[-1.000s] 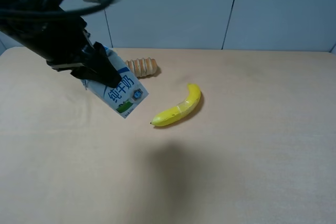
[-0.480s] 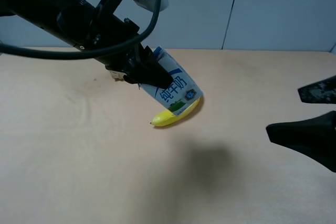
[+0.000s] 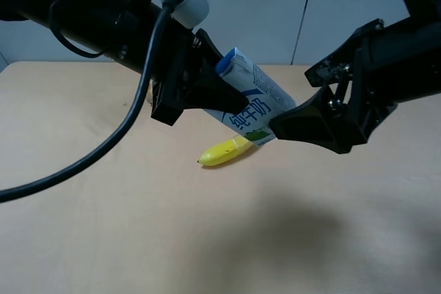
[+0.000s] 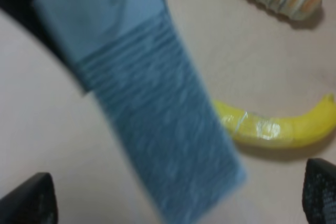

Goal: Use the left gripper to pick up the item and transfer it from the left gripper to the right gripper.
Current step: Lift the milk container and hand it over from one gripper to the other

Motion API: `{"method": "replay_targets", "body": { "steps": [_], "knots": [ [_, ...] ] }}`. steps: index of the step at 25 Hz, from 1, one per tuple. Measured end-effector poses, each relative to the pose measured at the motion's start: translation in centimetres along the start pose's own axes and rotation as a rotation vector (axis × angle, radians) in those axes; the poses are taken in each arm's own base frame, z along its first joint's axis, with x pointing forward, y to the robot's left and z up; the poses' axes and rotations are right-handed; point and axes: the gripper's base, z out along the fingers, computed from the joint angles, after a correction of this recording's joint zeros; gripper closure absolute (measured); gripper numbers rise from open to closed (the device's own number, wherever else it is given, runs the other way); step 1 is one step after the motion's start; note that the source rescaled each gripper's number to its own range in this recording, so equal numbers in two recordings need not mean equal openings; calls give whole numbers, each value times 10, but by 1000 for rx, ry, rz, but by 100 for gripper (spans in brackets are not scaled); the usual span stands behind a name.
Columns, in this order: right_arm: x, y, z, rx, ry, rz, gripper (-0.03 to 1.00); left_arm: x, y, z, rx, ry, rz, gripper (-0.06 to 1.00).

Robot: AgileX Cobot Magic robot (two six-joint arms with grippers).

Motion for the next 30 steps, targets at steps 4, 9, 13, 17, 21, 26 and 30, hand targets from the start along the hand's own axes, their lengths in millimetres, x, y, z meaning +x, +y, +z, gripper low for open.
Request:
{"method": "replay_targets", "body": {
  "steps": [4,9,13,17,21,26,30],
  "knots": [
    [-6,-3,13,-37,9,-42,-3,-2,0,0,-2,-21,39,94],
    [-6,-2,27,-99,12,-52,-3,-3,0,0,-4,-31,66,94],
    [-6,-2,38,-135,15,-50,-3,-3,0,0,-4,-32,67,94],
    [-6,-2,42,-148,11,-66,8,-3,0,0,-4,-33,67,94],
    [-6,-3,42,-141,8,-94,88,-3,-2,0,15,-34,72,94],
    [-6,-1,42,-152,12,-123,96,-3,-2,0,22,-35,72,94],
    [-6,-1,42,-150,12,-128,96,-3,-2,0,14,-34,73,94]
  ]
}}
